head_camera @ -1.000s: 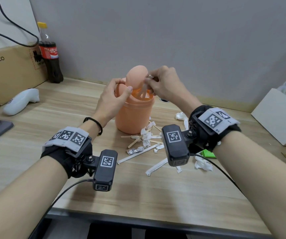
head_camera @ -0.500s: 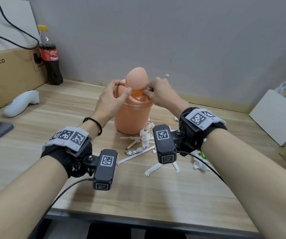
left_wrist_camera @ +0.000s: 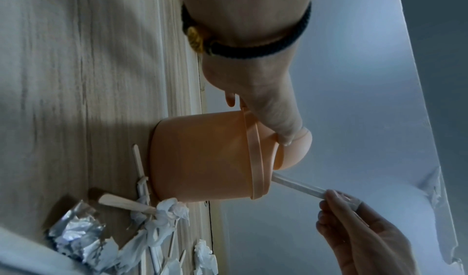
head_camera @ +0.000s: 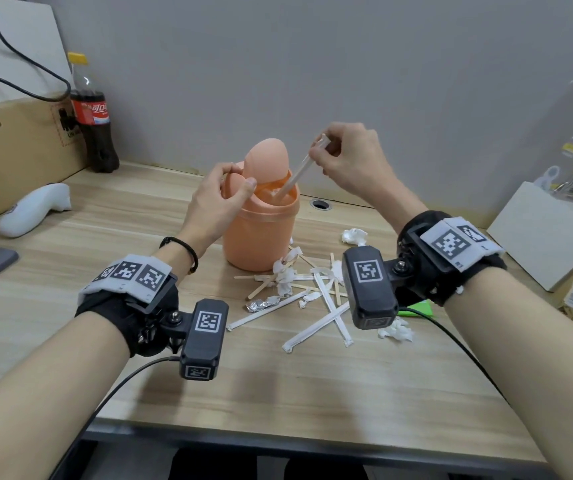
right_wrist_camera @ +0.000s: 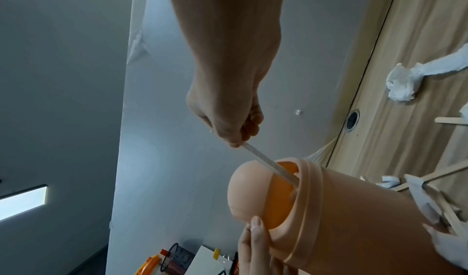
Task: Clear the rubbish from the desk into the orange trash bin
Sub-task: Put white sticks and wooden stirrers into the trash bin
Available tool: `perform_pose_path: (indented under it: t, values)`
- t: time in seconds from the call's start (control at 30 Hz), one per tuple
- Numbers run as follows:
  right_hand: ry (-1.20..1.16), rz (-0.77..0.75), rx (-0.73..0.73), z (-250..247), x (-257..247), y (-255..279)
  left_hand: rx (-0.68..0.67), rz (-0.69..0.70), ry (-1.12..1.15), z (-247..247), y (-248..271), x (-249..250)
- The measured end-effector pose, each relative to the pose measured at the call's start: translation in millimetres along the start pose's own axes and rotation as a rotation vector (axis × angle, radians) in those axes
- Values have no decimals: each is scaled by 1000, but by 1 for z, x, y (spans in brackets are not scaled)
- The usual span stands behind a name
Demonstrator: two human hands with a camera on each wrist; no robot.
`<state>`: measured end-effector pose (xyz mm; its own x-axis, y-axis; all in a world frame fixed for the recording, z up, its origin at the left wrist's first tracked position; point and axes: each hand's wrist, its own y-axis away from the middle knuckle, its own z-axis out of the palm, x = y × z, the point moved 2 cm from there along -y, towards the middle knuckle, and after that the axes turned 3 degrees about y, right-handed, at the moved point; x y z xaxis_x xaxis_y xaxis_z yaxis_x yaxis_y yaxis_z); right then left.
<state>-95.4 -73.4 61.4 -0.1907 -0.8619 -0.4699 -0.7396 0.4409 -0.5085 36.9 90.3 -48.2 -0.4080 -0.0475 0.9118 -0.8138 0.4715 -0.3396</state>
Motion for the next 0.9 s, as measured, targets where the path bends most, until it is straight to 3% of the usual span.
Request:
perform_pose_path:
  t: [0.17, 0.57, 0.9]
  values:
    - [37, -21, 15, 14, -4, 0, -3, -2, 8, -1, 0, 1]
    - [254, 12, -146, 48, -2, -13, -10, -19, -23, -4, -3, 3]
    - [120, 80, -151, 58, 11, -13, -9, -17, -12, -5, -3, 4]
